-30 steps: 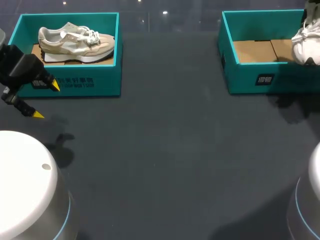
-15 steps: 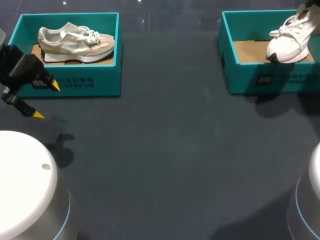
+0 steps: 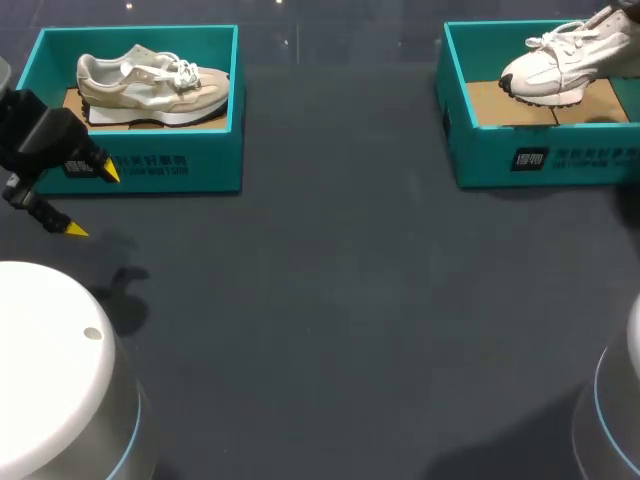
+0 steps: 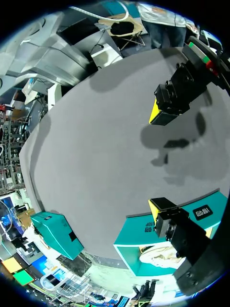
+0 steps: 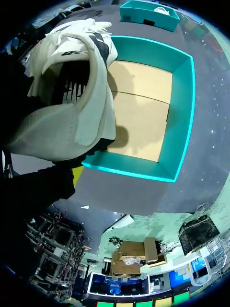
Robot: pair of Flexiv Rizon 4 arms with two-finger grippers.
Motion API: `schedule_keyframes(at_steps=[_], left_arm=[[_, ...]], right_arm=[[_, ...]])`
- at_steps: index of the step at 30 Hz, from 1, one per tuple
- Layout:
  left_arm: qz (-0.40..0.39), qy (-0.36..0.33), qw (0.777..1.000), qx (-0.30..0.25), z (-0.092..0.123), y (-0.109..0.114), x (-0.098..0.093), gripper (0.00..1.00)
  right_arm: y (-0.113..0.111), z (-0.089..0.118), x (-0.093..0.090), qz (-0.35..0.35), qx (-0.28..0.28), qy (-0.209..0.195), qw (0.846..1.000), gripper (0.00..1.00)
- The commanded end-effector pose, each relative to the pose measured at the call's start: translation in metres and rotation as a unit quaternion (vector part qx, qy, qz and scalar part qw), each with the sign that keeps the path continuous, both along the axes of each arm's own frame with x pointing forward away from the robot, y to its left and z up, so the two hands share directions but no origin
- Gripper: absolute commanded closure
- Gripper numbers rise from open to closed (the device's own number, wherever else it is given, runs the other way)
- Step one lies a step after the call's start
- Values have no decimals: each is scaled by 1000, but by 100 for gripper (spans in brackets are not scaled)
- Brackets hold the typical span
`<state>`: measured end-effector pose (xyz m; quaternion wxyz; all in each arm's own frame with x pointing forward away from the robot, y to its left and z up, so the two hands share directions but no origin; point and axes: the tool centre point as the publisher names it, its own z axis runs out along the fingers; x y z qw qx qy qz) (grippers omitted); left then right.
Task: Take the shoe out of the shoebox, open the shoe tongue, remove and reinsert the insole, then place the shoe into the shoebox
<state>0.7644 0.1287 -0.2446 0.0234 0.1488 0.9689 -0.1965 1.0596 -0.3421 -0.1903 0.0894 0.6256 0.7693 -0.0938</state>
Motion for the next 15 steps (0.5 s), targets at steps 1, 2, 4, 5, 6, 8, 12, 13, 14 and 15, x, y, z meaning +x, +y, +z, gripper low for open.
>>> schedule_keyframes(at_steps=[1, 2, 4, 5, 6, 8, 12, 13, 14, 15], left_arm=[[0, 0, 1000, 1, 0, 0, 0, 0], [0, 0, 1000, 1, 0, 0, 0, 0], [0, 0, 1000, 1, 0, 0, 0, 0], [0, 0, 1000, 1, 0, 0, 0, 0], [0, 0, 1000, 1, 0, 0, 0, 0], [0, 0, 1000, 1, 0, 0, 0, 0], [0, 0, 1000, 1, 0, 0, 0, 0], [0, 0, 1000, 1, 0, 0, 0, 0], [0, 0, 1000, 1, 0, 0, 0, 0], [0, 0, 1000, 1, 0, 0, 0, 0]], right_arm=[[1, 1, -8, 3, 0, -10, 1000, 100], [1, 1, -8, 3, 0, -10, 1000, 100], [1, 1, -8, 3, 0, -10, 1000, 100], [1, 1, -8, 3, 0, -10, 1000, 100], [1, 1, -8, 3, 0, -10, 1000, 100], [1, 1, -8, 3, 0, -10, 1000, 100], [0, -11, -13, -49, 21, -33, 998, 100], [-1, -14, -15, -56, 27, -35, 997, 100], [-2, -17, -16, -72, 23, -38, 996, 100], [-3, -19, -18, -82, 37, -44, 995, 100]])
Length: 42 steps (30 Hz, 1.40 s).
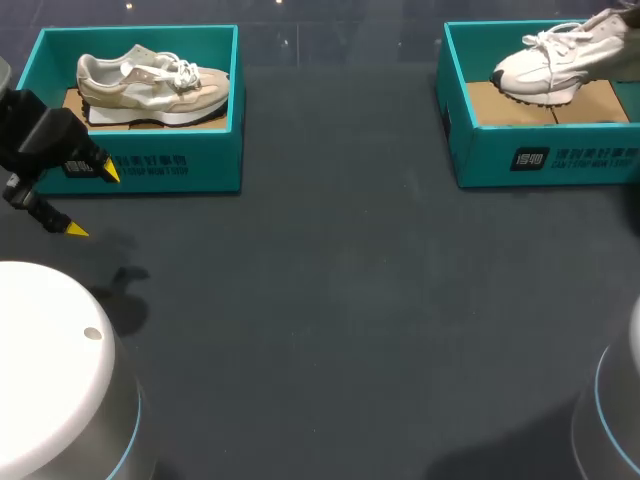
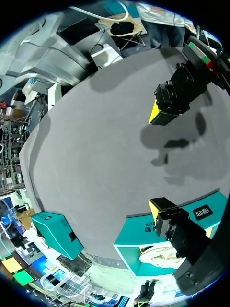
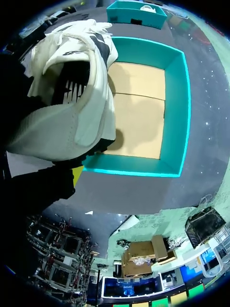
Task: Take the shoe out of the shoebox, open the shoe tongue, remove and reinsert the insole, then place the shoe into the shoebox
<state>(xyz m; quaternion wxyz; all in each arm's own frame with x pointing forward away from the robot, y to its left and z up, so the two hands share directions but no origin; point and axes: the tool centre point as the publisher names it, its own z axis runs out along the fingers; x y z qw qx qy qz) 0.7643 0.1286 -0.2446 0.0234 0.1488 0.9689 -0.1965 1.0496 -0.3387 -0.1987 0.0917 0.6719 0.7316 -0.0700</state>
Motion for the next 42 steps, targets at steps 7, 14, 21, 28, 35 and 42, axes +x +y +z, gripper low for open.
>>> schedule_keyframes(at_steps=[7, 14, 21, 28, 35, 42], left_arm=[[0, 0, 1000, 1, 0, 0, 0, 0], [0, 0, 1000, 1, 0, 0, 0, 0], [0, 0, 1000, 1, 0, 0, 0, 0], [0, 0, 1000, 1, 0, 0, 0, 0], [0, 0, 1000, 1, 0, 0, 0, 0], [0, 0, 1000, 1, 0, 0, 0, 0]], right_arm=[[-11, -15, -22, -124, 33, -57, 990, 100], [-11, -15, -22, -124, 33, -57, 990, 100], [-9, -20, -20, -119, 26, -72, 990, 100], [-12, -34, -10, -140, 14, -74, 987, 100], [-14, -42, -8, -156, 12, -76, 985, 100], [-14, -42, -8, -156, 12, -76, 985, 100]])
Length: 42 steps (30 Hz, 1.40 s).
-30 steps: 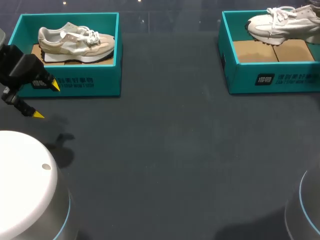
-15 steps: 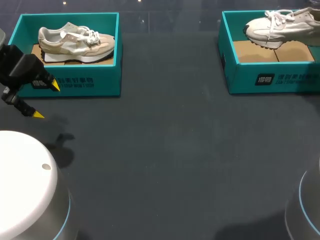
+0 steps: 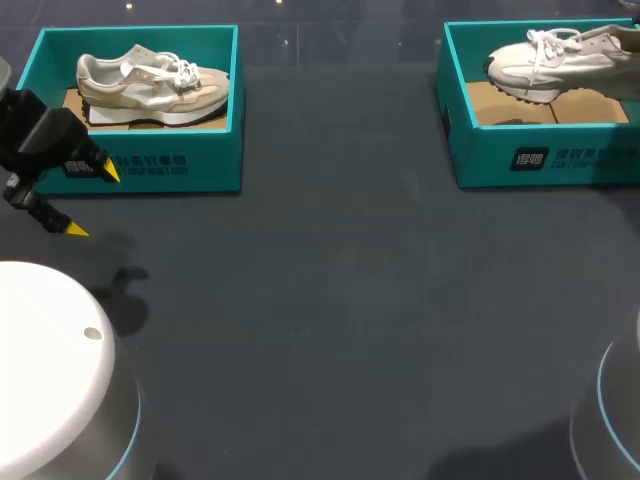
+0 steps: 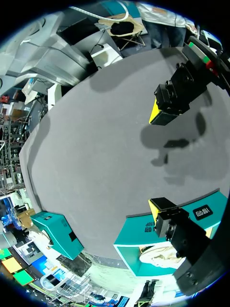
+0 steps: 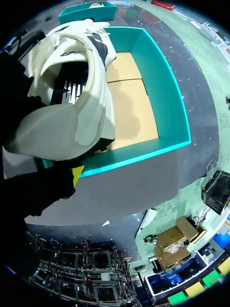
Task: Take the shoe out of the shoebox, open the shoe tongue, remove and reinsert the insole, then place the shoe into the shoebox
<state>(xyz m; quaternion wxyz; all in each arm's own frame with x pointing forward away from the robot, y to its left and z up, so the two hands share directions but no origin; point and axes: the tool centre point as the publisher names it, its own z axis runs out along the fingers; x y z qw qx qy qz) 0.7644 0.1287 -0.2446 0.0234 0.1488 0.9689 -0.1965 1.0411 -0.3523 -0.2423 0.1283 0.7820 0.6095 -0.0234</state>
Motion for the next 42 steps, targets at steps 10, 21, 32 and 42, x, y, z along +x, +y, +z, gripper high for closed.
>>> schedule_keyframes(at_steps=[10, 21, 32, 42], left_arm=[[0, 0, 1000, 1, 0, 0, 0, 0], [0, 0, 1000, 1, 0, 0, 0, 0], [0, 0, 1000, 1, 0, 0, 0, 0], [0, 0, 1000, 1, 0, 0, 0, 0]], right_arm=[[6, -9, 2, 21, -23, -15, 999, 100], [8, -15, -3, 25, -23, -18, 999, 100], [11, -22, -7, 41, -37, -13, 998, 100], [11, -22, -7, 41, -37, -13, 998, 100]])
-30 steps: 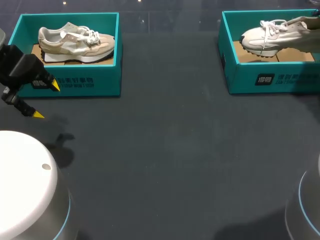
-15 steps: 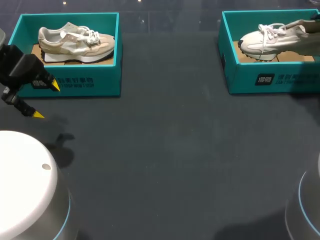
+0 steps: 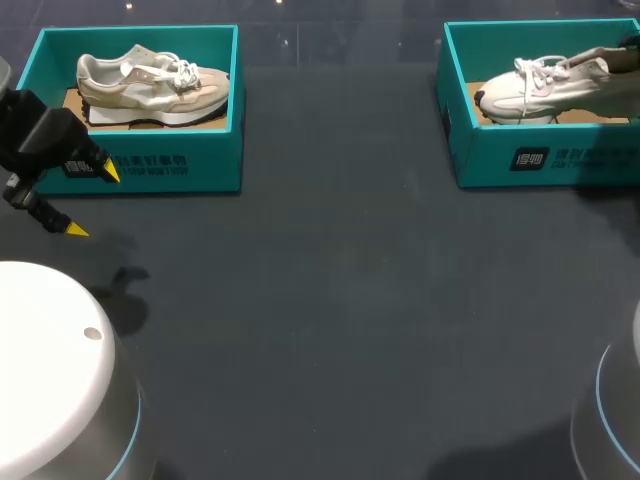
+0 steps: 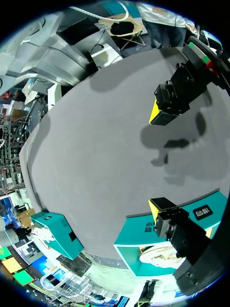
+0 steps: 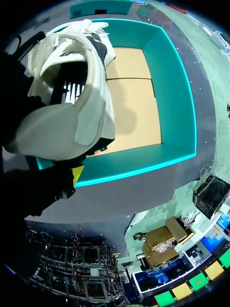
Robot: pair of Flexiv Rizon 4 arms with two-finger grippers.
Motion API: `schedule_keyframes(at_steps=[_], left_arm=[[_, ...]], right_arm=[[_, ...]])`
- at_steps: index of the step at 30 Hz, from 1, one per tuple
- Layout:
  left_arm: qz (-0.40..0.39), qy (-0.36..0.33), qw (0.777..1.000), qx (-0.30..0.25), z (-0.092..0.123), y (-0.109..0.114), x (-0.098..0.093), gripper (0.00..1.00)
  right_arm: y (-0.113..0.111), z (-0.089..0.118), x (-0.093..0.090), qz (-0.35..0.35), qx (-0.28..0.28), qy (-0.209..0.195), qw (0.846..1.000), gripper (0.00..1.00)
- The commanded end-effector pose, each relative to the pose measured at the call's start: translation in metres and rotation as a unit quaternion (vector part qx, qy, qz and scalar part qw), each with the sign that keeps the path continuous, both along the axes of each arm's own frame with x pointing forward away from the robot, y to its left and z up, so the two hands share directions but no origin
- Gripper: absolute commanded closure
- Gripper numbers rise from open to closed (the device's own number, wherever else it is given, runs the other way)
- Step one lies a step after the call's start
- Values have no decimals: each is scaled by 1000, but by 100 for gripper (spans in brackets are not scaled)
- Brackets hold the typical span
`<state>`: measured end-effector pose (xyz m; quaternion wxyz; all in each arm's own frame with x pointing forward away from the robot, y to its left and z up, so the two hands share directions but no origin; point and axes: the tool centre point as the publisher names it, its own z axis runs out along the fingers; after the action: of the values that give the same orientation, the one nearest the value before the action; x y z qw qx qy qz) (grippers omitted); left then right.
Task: Take the shoe out of the shoebox, open the shoe tongue, remove and reinsert the insole, then place the shoe into the shoebox
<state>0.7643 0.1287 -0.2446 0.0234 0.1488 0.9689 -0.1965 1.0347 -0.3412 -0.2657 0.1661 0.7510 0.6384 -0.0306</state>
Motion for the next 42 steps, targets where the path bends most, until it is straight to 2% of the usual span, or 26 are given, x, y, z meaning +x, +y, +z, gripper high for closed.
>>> schedule_keyframes(at_steps=[1, 14, 26, 42], left_arm=[[0, 0, 1000, 1, 0, 0, 0, 0], [0, 0, 1000, 1, 0, 0, 0, 0], [0, 0, 1000, 1, 0, 0, 0, 0], [0, 0, 1000, 1, 0, 0, 0, 0]], right_arm=[[0, 2, 0, 0, 0, 0, 1000, 100], [-4, -15, 6, 10, 13, 5, 1000, 100], [-4, -33, 1, 11, 17, 24, 1000, 100], [-3, -59, 4, 7, 33, 47, 998, 100]])
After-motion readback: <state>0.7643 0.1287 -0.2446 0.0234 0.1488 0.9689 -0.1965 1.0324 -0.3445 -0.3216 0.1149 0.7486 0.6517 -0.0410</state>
